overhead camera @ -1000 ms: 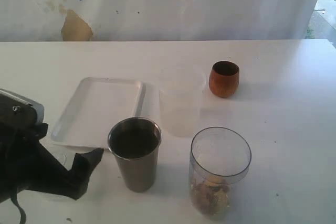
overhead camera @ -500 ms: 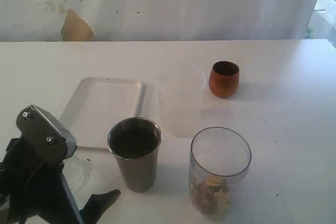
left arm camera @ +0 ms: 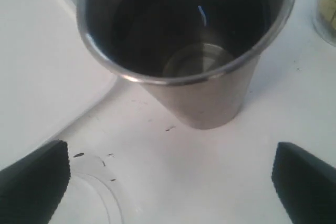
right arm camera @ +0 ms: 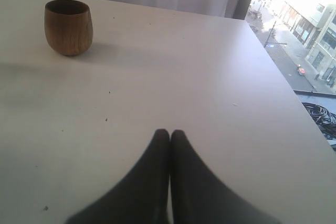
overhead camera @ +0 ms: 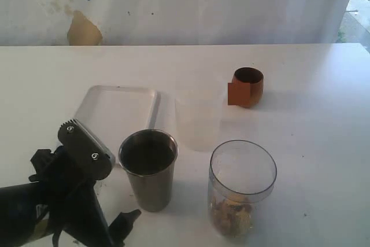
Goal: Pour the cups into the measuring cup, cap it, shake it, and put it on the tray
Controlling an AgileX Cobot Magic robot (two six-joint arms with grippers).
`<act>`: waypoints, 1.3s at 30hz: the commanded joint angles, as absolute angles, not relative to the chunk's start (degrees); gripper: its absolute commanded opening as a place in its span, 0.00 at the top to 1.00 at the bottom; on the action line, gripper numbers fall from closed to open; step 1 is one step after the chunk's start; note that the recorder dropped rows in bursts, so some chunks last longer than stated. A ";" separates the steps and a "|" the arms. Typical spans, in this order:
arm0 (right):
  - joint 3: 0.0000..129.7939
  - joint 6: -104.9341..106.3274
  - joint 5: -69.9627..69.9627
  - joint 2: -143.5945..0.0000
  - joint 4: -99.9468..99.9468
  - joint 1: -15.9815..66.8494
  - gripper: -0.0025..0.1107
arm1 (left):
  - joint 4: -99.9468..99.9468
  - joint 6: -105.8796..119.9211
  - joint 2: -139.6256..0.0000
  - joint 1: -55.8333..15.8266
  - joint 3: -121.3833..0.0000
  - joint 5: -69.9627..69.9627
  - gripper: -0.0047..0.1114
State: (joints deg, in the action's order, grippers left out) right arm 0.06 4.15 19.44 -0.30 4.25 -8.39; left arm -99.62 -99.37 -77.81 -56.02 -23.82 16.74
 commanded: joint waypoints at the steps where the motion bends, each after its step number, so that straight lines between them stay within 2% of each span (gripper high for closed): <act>1: 0.00 4.12 19.47 0.00 4.49 -8.62 0.98 | -99.95 -98.81 -72.91 -56.07 -24.00 21.33 0.05; 6: 0.00 4.12 19.47 0.00 4.49 -8.62 0.98 | -99.95 -101.79 -63.64 -56.07 -19.39 22.08 0.05; 14: 0.00 4.12 19.47 0.00 4.49 -8.62 0.98 | -99.95 -108.56 -50.12 -56.07 -15.85 35.62 0.05; 32: 0.00 4.12 19.47 0.00 4.49 -8.62 0.98 | -99.95 -107.43 -41.50 -56.07 -16.06 28.37 0.05; 36: 0.00 4.12 19.47 0.00 4.49 -8.62 0.98 | -99.95 -91.91 -37.78 -56.07 -17.71 12.24 0.05; 39: 0.00 4.12 19.47 0.00 4.49 -8.62 0.98 | -74.25 -56.76 -33.83 -56.07 -18.14 5.01 0.05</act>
State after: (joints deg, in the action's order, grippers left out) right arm 0.06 4.15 19.49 -0.30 4.25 -8.39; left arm -92.01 -84.91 -36.97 -56.02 -17.58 11.40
